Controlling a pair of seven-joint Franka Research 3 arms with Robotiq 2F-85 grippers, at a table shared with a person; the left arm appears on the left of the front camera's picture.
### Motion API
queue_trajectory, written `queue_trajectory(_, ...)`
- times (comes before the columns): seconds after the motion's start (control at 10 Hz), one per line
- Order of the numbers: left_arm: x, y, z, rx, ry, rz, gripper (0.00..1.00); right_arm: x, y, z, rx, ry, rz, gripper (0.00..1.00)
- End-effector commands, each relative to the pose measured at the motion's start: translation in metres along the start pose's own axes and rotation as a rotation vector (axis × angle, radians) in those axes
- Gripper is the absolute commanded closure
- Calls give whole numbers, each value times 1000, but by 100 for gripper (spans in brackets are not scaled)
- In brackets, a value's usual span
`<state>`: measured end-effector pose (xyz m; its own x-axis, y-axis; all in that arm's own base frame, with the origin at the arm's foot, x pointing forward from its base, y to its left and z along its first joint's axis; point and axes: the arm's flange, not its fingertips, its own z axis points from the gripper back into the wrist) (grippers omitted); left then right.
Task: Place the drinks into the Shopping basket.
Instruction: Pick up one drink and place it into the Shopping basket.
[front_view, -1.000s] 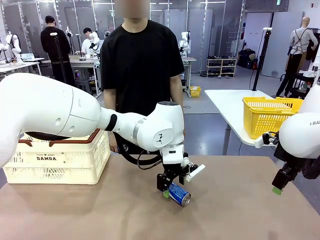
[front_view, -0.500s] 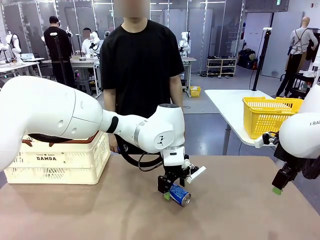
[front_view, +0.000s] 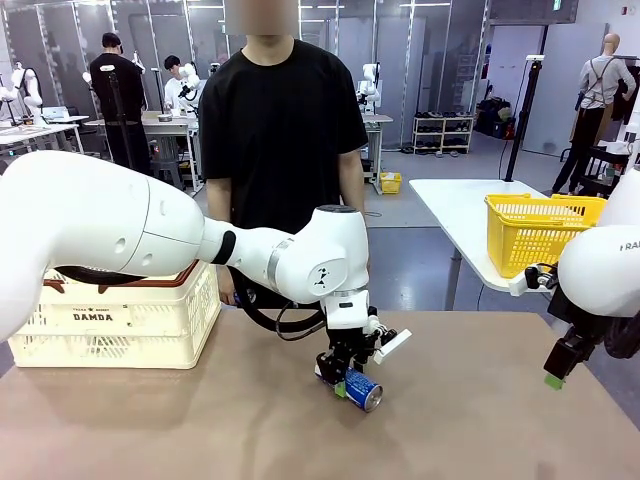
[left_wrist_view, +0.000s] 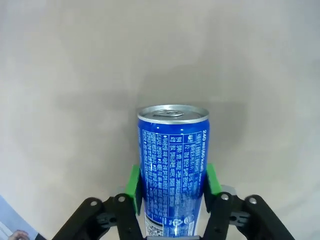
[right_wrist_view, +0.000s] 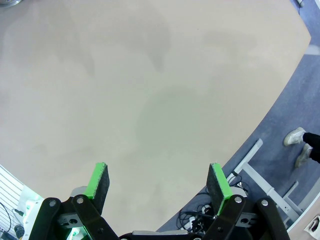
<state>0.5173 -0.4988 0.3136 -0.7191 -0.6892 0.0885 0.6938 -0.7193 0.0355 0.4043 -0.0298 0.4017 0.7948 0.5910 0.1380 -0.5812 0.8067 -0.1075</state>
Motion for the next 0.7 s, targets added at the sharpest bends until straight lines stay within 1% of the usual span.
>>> queue_trajectory(0.0, -1, -4, 8, -19, -19, 38, 73, 0, -1, 0, -2, 1, -3, 2)
queue_trajectory(0.1, -1, -5, 8, -23, -19, 40, 57, 0, -1, 0, -2, 1, -3, 2)
queue_trajectory(0.2, -1, -6, 9, -26, -19, 44, 91, 0, -1, 0, -2, 1, -3, 2)
queue_trajectory(0.3, 0, -7, 16, -21, -25, 43, 76, 0, -1, 0, -2, 1, -3, 2)
queue_trajectory(0.4, -1, -8, 29, -21, -31, 64, 76, 0, -1, 0, -2, 1, -3, 2)
queue_trajectory(0.5, -2, -13, 50, 11, -54, 50, 76, 0, -1, 0, -2, 1, -3, 2)
queue_trajectory(0.6, -3, -19, 79, 16, -40, 54, 76, 0, -1, 0, -2, 1, -3, 2)
